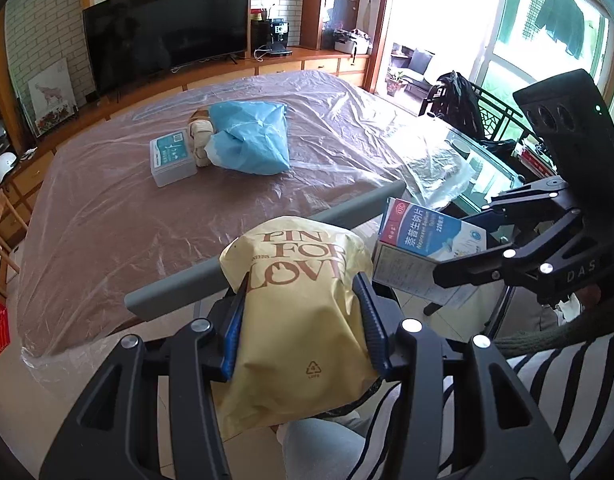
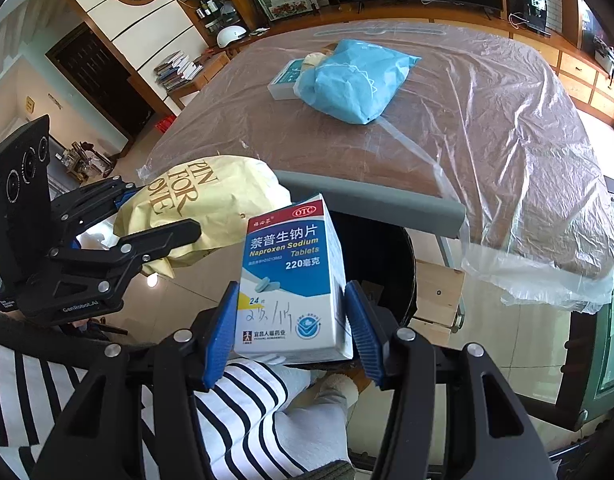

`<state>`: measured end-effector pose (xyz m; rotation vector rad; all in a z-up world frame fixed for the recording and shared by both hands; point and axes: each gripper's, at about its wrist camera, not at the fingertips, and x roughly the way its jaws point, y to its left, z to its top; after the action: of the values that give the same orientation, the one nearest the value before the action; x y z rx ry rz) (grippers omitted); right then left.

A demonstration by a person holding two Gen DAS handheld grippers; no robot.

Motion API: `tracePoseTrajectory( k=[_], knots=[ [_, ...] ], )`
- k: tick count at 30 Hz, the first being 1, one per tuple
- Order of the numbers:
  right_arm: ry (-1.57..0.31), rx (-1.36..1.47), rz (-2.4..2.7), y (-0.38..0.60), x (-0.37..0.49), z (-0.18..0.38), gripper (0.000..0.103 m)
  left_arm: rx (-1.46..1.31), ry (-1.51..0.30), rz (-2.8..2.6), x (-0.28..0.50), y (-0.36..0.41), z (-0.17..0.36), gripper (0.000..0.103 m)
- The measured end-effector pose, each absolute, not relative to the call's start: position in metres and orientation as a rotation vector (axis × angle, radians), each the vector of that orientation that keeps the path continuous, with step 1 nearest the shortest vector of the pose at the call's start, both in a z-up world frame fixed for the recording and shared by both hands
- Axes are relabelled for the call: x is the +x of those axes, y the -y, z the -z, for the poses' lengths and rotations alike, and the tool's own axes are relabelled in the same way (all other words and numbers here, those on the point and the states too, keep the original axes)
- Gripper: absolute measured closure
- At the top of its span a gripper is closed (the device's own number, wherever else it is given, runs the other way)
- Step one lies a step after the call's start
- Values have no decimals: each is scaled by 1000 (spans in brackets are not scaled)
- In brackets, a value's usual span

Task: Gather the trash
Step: 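Carry the yellow bag and medicine box in both tools over the black bin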

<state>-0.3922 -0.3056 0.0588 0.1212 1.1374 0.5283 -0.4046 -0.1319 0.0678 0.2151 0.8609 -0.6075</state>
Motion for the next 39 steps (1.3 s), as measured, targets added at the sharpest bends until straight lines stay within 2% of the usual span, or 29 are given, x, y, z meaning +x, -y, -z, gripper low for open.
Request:
tracePoseTrajectory(
  k=[12,25,39],
  knots=[
    [-1183,108,-524,303,-393,-41,51,218,-904,632,-422,128,-60,53],
    [-1258,105,-444,301,-375,-1,51,175,-1040,604,-397,128,-9,53],
    [-1281,129,-363,294,-358,31,51,199,-1085,570,-372,139,20,53]
  ],
)
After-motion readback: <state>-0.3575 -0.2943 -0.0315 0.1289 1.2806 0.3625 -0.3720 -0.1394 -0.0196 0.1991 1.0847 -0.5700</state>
